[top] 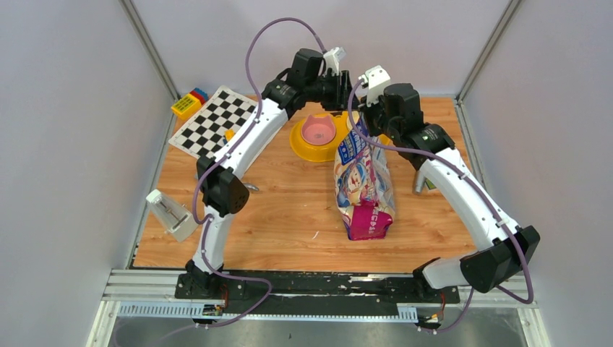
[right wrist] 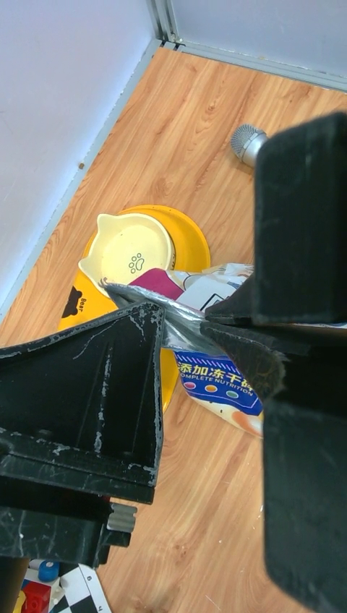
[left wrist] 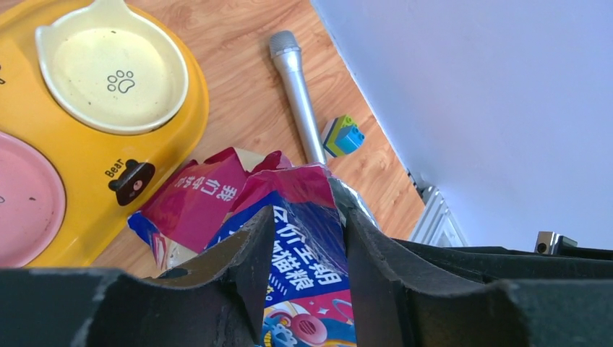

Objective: Serve the pet food
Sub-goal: Open the pet food bag at the center of the board.

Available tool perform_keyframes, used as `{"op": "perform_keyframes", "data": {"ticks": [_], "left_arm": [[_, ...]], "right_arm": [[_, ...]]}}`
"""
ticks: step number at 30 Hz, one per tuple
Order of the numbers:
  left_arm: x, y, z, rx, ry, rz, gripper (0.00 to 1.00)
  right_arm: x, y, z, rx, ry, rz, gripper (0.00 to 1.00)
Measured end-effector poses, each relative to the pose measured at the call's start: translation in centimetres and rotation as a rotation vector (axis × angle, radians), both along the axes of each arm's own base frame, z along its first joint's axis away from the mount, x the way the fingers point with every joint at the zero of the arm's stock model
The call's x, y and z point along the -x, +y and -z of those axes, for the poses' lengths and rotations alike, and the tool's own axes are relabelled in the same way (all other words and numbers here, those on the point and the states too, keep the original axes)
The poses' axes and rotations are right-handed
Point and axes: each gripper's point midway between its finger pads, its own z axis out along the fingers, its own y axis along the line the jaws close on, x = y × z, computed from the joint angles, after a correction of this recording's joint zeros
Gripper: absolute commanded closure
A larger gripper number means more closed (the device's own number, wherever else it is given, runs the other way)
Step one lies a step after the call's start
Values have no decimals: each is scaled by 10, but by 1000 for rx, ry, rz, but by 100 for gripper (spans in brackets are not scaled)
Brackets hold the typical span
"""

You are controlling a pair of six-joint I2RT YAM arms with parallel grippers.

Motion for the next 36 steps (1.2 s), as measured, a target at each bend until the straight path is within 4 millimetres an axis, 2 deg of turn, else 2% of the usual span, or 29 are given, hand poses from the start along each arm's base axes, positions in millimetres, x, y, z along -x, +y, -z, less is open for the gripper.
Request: {"op": "perform_keyframes", "data": {"ticks": [4,13,17,22,25,28,31,33,36], "left_arm": [[-1,-1,-1,3,-6,-1,54],[-4,4,4,-2,8,-5,41],[-3,5,6,0,17,3,42],[-2,4,6,6,25,8,69],[0,4,5,12,30,14,80],[2,3,2,17,31,20,88],[3,3,3,17,33,23,92],[3,3,3,17,34,23,96],[4,3,4,17,38,23,99]], "right_arm": [[0,-2,0,5,2,8,100],[0,-5,-1,15,2,25,100],[1,-6,1,20,10,27,100],[2,-7,2,24,16,28,100],[4,-8,0,23,21,28,98],[4,-6,-7,-2,23,27,83],[2,-3,-22,-57,19,14,66],[1,0,-31,-96,24,-4,61],[-1,7,-40,-147,49,-37,59]]}}
